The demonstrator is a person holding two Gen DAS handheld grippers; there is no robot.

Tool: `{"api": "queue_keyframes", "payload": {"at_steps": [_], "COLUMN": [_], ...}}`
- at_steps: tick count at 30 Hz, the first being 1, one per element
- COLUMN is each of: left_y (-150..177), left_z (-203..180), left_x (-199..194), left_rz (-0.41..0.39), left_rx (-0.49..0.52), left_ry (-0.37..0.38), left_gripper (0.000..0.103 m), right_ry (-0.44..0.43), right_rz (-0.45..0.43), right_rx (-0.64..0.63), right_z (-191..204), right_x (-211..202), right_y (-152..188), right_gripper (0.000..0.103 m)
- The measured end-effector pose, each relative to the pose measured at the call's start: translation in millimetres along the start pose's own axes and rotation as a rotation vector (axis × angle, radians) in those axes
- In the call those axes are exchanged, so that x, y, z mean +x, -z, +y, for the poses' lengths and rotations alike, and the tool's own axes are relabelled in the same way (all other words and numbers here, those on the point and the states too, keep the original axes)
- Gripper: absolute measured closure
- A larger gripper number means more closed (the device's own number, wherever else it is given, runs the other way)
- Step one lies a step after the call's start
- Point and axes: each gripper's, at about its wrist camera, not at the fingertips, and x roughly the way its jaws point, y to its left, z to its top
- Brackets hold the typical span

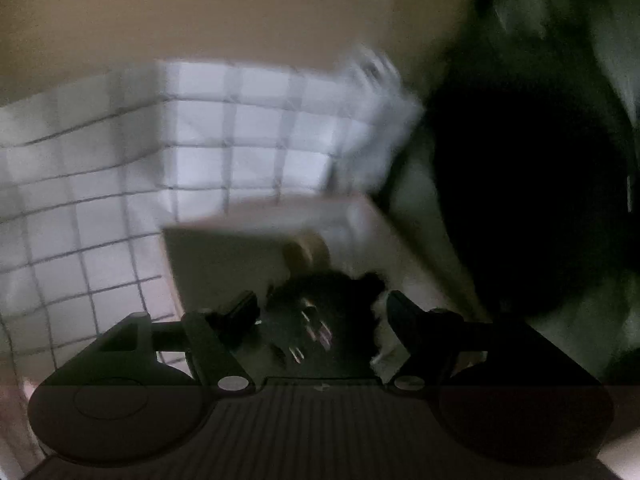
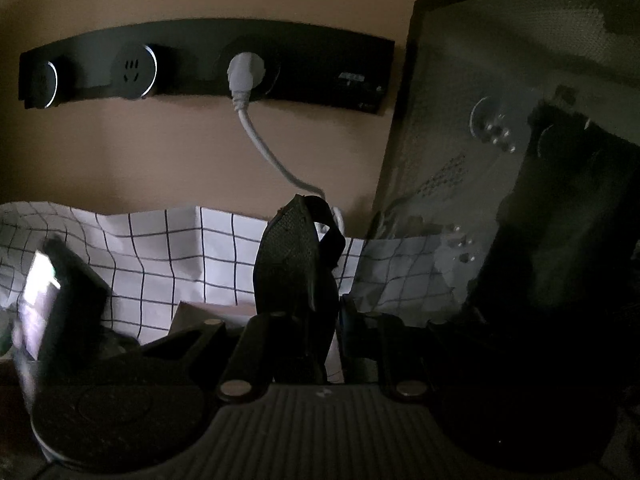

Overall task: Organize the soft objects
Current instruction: 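Carry the plush toy and black item over the pink box and open both tools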

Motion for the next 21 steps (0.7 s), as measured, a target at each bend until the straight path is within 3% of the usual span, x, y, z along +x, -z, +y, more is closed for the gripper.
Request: {"api": "queue_keyframes", "payload": {"at_steps": [1,2,3,5,9,16,21], "left_y": [-5,-7,-9,-9,-9,-26,-5], "left_z": [4,6,5,11,20,12,25], "left_x": [3,7,6,-4,-20,-90,-149], "left_rz": [0.068,0.128,0.121,-0.011,-0.096,-0.257,-0.317], "left_rx": [-0.07,-0.076,-0.06,-0.072,-0.195,-0.132,-0.152], "left_ry": [0.05,0.073,0.075,0.05,0.149,0.176,0.143], "left_gripper": [0.027,0.028,0.028,0.029,0.029,0.029,0.029], "right_ry": [0.006,0.012,0.016,0.025,0.036,0.022,0.022], "right_rz": [-0.002,-0.003,-0.002,0.0,0.023,0.052,0.089], "right_rx": [-0.002,-0.003,-0.004,-0.001,-0.008,0.015,-0.003], "right_z": [0,0,0,1,1,1,21], "right_x": [-2,-3,-4,-6,-5,8,46], "right_y": [-1,-1,-2,-1,4,14,22], "right_gripper": [0.089,0.089,0.089,0.089,0.089,0.089,0.089]}}
